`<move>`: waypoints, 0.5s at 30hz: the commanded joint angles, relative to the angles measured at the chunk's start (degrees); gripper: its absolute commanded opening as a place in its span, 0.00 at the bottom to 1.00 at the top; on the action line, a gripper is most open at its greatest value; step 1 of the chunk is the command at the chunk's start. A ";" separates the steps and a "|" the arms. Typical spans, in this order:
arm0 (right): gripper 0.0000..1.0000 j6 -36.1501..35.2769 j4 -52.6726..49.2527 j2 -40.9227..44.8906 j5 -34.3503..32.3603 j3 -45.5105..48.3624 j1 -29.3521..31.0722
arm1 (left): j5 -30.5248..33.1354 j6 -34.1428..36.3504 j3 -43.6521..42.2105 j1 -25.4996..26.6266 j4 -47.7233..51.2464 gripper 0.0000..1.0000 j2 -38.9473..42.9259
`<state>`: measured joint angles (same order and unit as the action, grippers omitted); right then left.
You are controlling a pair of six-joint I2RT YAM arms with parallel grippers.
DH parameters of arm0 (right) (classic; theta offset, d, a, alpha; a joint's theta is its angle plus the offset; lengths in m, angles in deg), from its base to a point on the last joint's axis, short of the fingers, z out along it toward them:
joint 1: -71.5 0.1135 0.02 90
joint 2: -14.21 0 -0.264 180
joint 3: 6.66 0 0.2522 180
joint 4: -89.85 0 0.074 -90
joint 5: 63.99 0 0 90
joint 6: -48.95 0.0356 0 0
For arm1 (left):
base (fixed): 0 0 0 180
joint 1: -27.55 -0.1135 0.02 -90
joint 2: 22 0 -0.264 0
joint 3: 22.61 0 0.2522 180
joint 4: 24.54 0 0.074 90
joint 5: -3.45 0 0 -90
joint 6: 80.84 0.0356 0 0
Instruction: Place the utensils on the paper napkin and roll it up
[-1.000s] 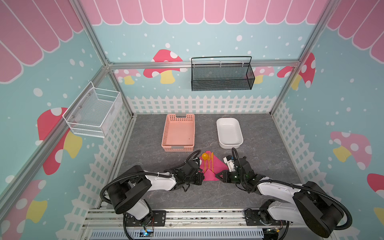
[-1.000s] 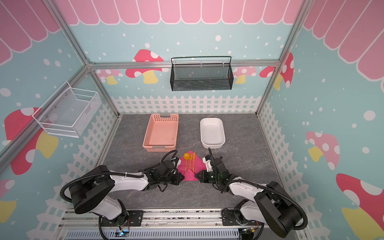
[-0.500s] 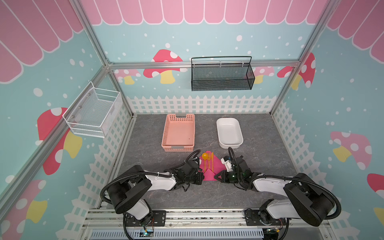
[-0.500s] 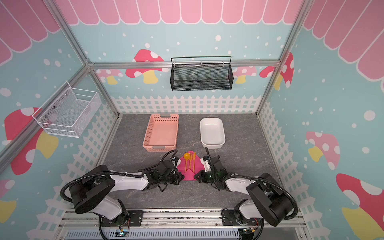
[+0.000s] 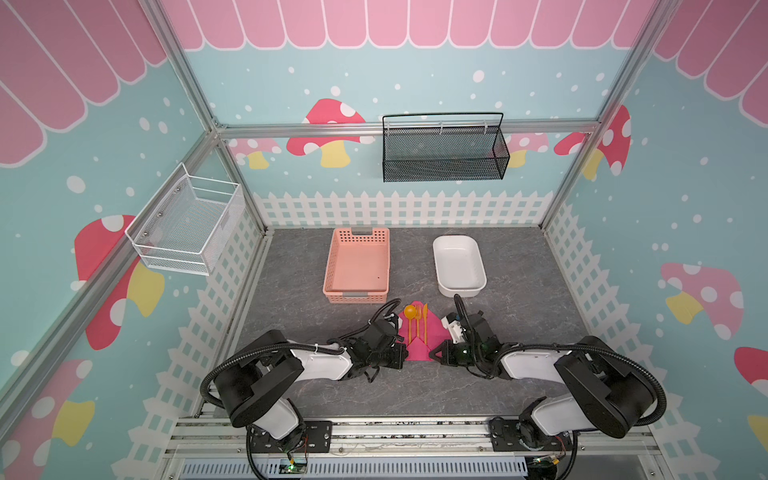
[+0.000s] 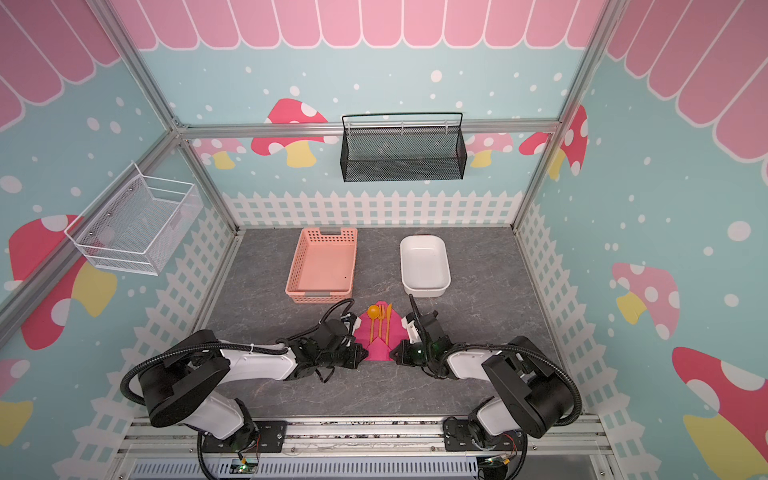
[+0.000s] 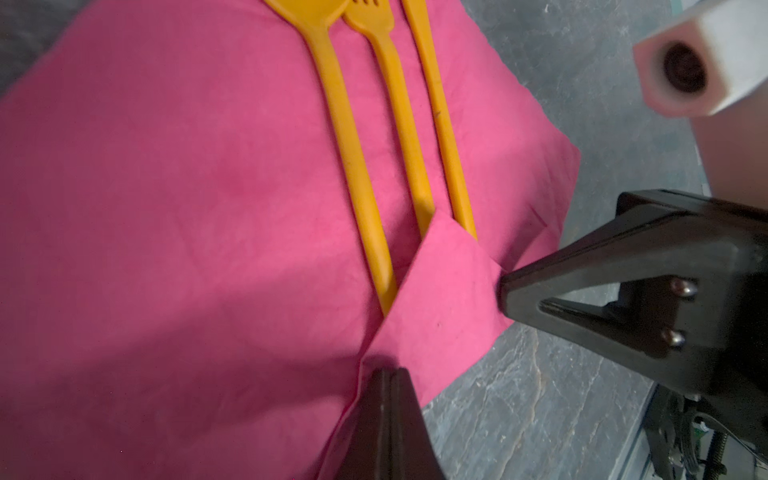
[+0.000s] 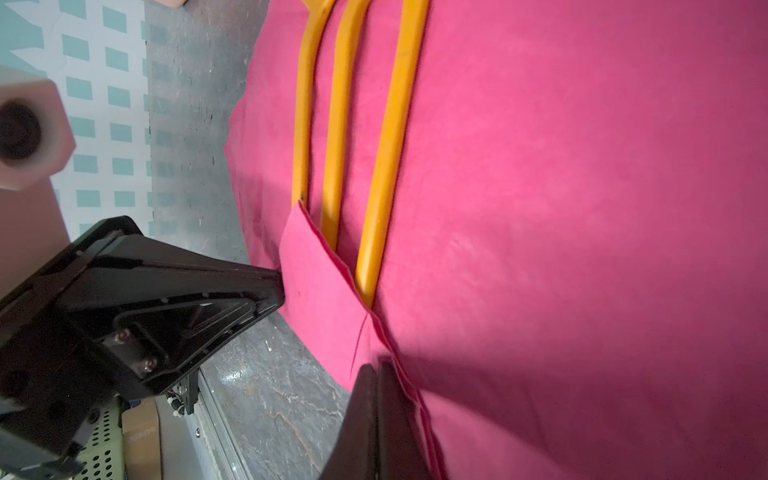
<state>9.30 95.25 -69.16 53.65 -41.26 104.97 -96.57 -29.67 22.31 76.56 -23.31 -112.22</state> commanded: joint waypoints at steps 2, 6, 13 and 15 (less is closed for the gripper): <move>0.05 -1.54 -2.97 -2.21 -0.83 -0.82 -0.24 | -0.37 -1.15 0.22 -0.50 1.81 0.00 -0.95; 0.05 -2.63 -5.13 -2.38 -0.18 -0.87 -0.21 | -0.37 -1.24 -0.23 -0.50 2.55 0.00 -0.07; 0.05 -3.95 -7.12 -1.94 2.15 0.27 -0.10 | -1.38 -1.65 -1.37 -0.50 4.36 0.01 1.21; 0.05 -3.86 -7.40 -1.45 2.23 0.95 -0.14 | -1.37 -2.10 -2.12 -0.50 4.45 0.01 1.85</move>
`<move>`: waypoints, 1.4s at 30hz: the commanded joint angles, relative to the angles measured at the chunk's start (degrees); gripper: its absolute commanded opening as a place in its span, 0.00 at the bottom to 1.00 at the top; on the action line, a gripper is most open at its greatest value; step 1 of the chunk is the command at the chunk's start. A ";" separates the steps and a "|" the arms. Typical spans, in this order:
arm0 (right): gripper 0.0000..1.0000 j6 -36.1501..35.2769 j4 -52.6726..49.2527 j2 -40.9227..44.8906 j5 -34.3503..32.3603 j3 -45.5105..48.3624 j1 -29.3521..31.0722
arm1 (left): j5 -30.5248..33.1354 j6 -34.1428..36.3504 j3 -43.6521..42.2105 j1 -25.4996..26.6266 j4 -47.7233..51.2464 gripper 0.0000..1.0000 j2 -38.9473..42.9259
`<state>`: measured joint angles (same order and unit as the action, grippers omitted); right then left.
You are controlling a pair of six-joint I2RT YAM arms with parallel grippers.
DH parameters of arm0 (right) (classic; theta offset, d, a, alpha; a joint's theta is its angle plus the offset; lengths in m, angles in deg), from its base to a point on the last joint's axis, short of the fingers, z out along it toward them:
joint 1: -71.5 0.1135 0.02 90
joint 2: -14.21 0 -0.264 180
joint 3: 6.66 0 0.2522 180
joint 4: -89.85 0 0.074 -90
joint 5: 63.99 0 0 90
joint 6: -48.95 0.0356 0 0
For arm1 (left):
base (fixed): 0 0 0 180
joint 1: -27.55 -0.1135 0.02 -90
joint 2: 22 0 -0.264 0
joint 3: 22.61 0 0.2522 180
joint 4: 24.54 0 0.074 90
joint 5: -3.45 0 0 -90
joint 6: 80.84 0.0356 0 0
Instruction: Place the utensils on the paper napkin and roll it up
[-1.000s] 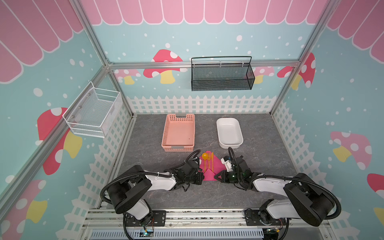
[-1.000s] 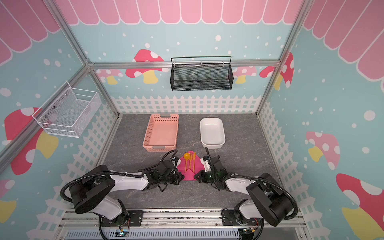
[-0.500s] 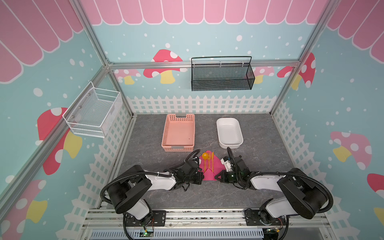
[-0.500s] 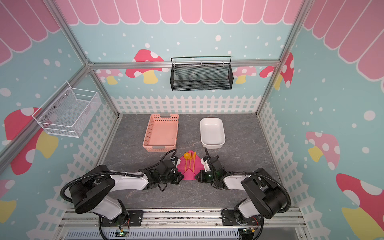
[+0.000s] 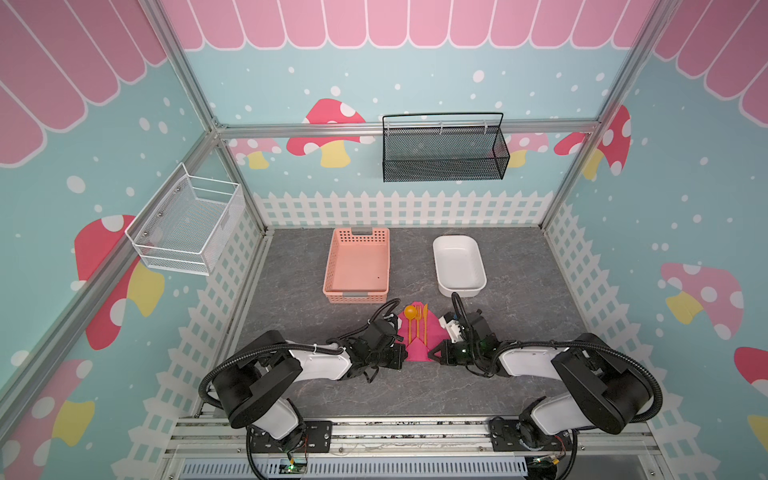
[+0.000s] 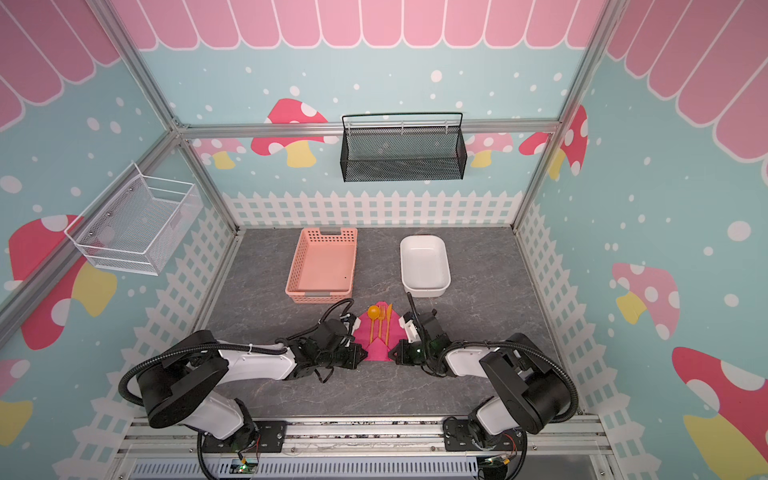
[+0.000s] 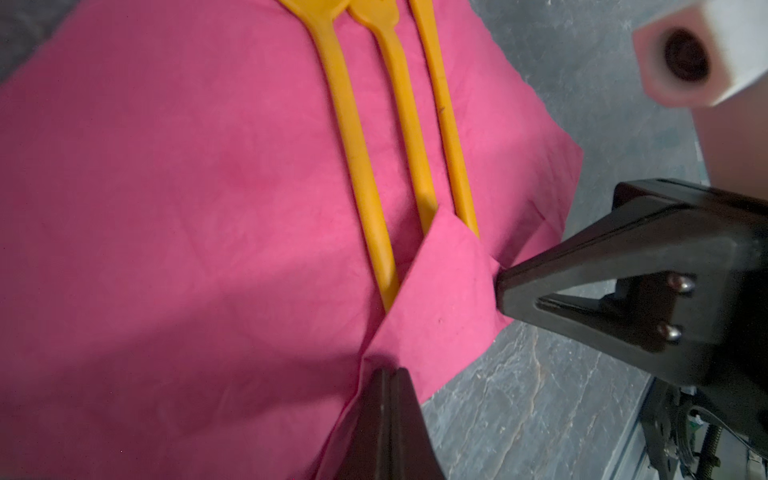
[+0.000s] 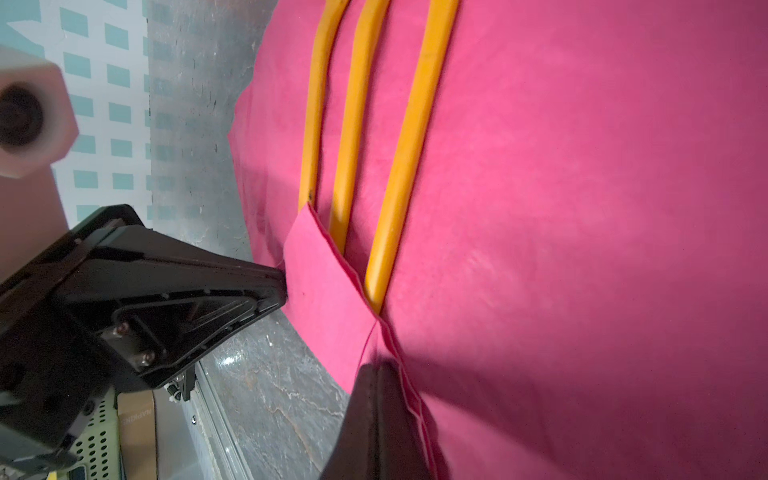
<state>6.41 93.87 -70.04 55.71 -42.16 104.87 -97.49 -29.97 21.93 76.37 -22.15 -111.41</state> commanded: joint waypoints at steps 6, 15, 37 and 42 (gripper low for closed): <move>0.05 -1.14 -7.73 1.77 0.18 3.28 0.05 | -1.34 -3.22 -3.79 -0.30 3.34 0.01 2.63; 0.05 -2.83 -11.68 3.65 -1.20 3.37 0.07 | -3.84 -3.71 -5.21 -0.04 3.47 0.01 3.82; 0.05 -4.92 -18.66 3.75 -8.53 -1.77 0.08 | -5.98 -1.99 5.14 1.00 3.86 0.04 3.22; 0.06 -5.01 -18.68 4.21 -8.33 -1.84 0.04 | -6.40 -2.17 9.12 1.96 1.57 0.03 -2.52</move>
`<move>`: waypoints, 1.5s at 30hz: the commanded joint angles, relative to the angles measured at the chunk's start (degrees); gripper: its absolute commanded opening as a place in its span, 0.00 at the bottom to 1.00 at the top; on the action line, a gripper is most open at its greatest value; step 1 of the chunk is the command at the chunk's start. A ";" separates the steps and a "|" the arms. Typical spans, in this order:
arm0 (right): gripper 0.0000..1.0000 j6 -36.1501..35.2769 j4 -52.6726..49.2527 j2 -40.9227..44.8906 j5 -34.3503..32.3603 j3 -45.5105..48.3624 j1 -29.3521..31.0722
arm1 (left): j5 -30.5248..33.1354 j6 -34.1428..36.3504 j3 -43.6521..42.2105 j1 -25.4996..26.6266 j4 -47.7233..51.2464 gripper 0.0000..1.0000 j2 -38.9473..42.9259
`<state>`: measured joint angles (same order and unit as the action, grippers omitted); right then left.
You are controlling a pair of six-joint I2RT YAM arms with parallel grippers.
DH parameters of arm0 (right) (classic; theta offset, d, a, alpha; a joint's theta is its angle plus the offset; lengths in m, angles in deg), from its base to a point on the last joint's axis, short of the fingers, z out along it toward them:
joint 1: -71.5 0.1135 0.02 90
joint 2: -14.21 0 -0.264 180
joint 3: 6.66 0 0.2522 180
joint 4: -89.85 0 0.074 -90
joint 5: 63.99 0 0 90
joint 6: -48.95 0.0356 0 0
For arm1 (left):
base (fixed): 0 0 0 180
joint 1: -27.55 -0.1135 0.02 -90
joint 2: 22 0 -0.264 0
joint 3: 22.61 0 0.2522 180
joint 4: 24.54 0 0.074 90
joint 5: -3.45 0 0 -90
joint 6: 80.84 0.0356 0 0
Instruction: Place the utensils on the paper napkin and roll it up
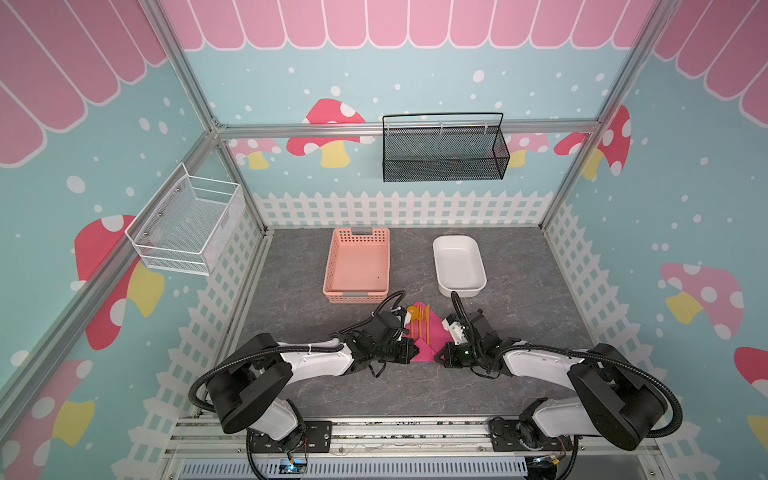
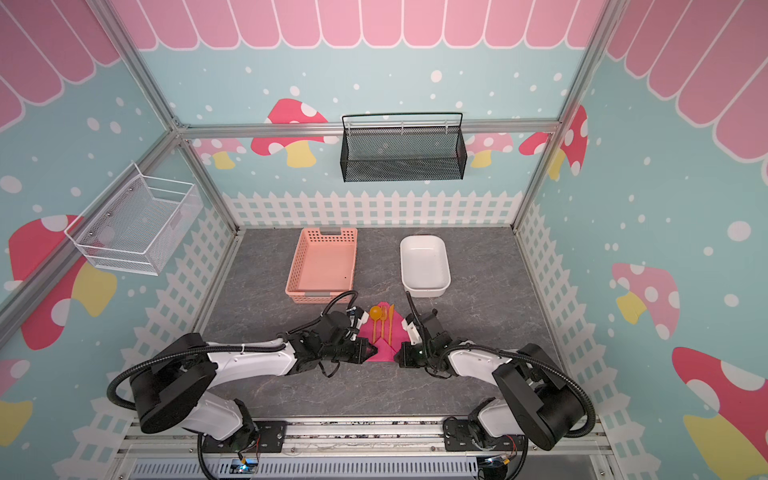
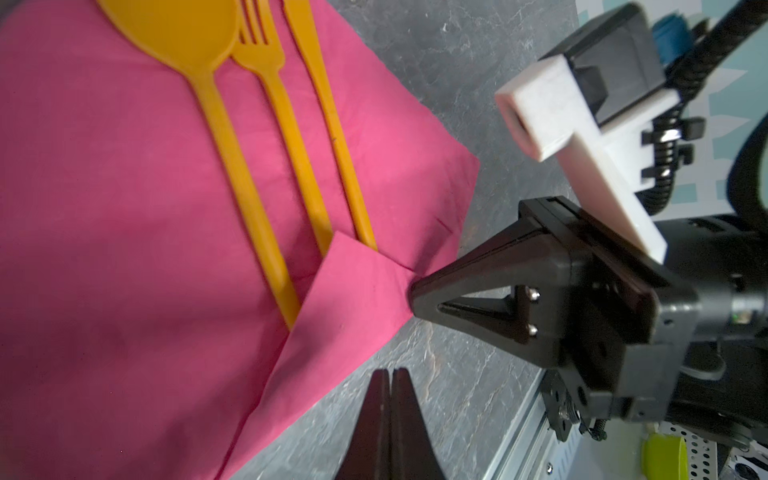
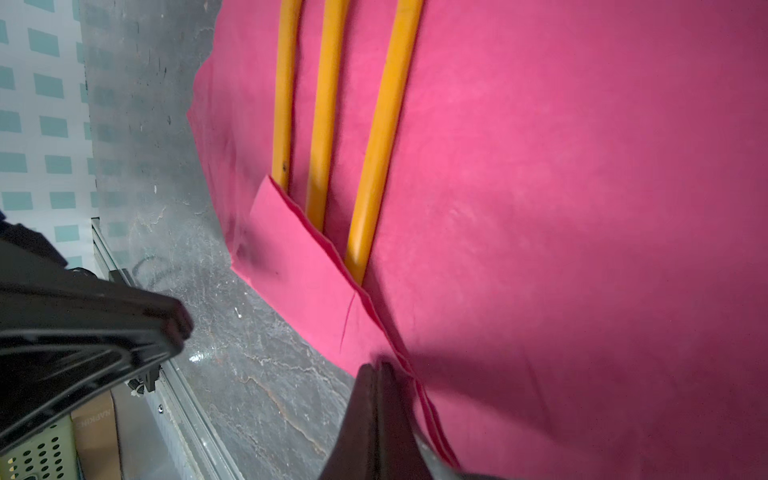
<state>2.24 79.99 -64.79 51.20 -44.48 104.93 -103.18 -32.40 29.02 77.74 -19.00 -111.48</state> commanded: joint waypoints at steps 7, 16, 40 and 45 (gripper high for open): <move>0.08 -0.22 -4.96 -0.01 -3.62 0.66 -0.02 | 3.40 0.20 4.17 0.87 -1.45 0.00 -5.53; 0.12 0.30 -5.11 1.08 -3.31 0.80 0.03 | 4.10 0.70 6.17 0.87 -0.98 0.00 -8.48; 0.39 -6.33 -14.86 8.97 -5.16 -5.98 -10.93 | 3.71 -0.10 5.90 0.87 -1.88 0.00 -10.73; 0.49 -9.89 -15.62 6.95 -4.79 -6.96 -16.37 | 3.80 -0.11 5.99 0.87 -1.61 0.00 -10.64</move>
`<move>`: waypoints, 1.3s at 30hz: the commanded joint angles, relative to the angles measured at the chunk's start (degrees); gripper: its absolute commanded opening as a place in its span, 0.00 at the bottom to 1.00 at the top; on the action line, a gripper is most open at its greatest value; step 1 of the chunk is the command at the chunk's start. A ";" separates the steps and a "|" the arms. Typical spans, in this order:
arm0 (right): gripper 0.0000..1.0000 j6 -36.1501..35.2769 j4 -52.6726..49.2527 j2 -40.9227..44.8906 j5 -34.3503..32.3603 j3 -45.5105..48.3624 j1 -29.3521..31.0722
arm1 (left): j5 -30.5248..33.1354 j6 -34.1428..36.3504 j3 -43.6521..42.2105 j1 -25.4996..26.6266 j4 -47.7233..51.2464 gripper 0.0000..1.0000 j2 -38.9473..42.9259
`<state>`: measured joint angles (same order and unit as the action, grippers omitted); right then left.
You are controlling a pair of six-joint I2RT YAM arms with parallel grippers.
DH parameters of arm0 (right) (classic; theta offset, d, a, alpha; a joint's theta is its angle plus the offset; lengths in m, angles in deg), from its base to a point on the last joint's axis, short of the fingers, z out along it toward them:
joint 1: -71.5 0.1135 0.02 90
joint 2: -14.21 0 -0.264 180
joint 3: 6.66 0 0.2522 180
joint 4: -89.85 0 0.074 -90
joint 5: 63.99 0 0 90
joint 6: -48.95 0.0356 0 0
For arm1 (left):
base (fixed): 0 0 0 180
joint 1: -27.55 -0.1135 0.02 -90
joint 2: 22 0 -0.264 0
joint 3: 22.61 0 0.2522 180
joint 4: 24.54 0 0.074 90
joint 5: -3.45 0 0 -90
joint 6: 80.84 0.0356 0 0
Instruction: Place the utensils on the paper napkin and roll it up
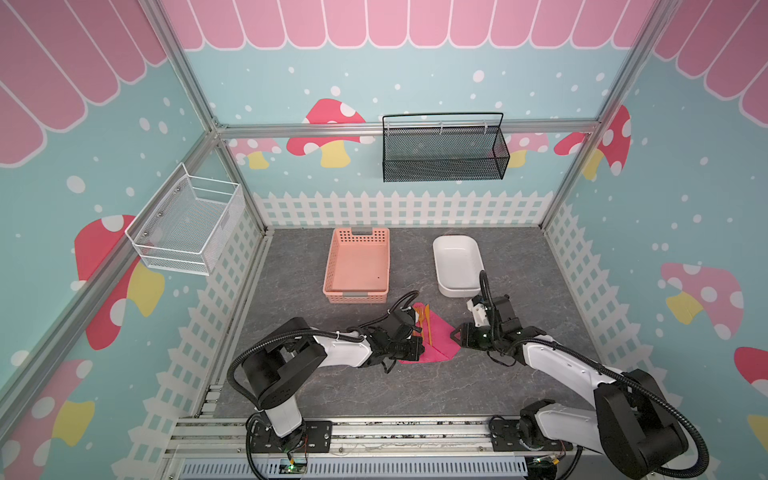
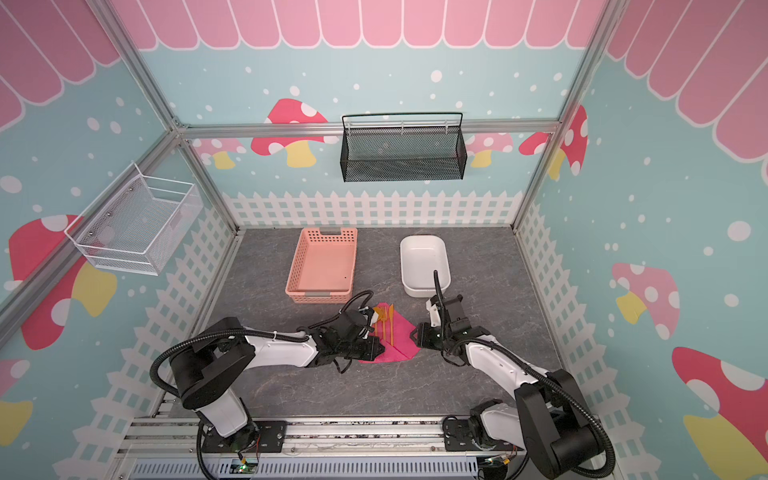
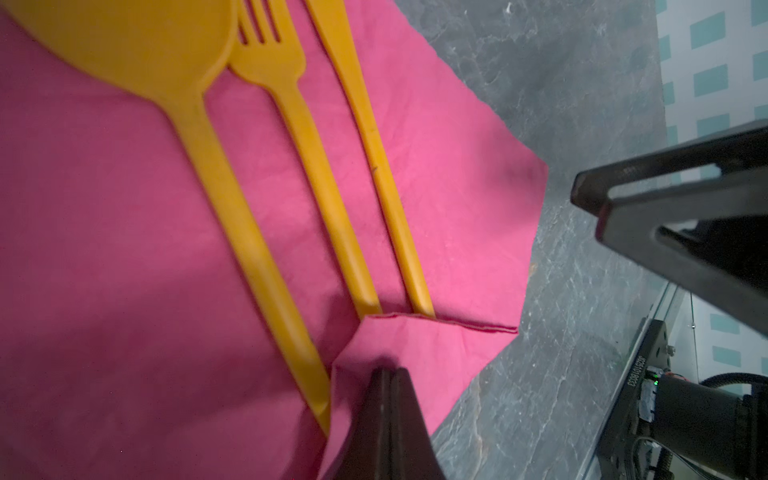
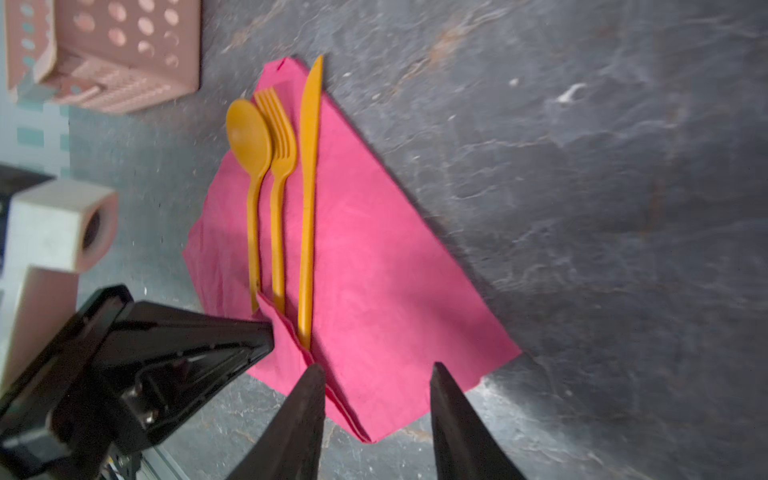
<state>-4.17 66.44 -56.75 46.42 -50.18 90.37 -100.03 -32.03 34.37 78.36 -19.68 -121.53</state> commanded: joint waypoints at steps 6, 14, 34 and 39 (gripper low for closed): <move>0.56 -6.53 -1.59 -4.81 2.07 -1.83 -5.71 | 0.69 -0.51 0.72 0.26 -0.68 0.00 -0.72; 0.54 -6.50 3.99 -8.53 10.47 0.24 -7.60 | 0.64 -0.43 0.72 0.26 -0.52 0.00 -0.67; 0.48 3.23 18.96 -6.03 24.73 10.59 -7.71 | 0.73 -0.38 1.03 0.26 0.03 0.00 -0.54; 0.48 3.37 19.55 -6.55 22.32 9.21 -7.67 | 0.86 -0.33 1.04 0.26 0.11 0.00 -0.41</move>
<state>-1.48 84.54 -63.70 69.80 -40.21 82.94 -100.03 -32.03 34.37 78.36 -19.64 -121.55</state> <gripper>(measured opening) 0.483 0.049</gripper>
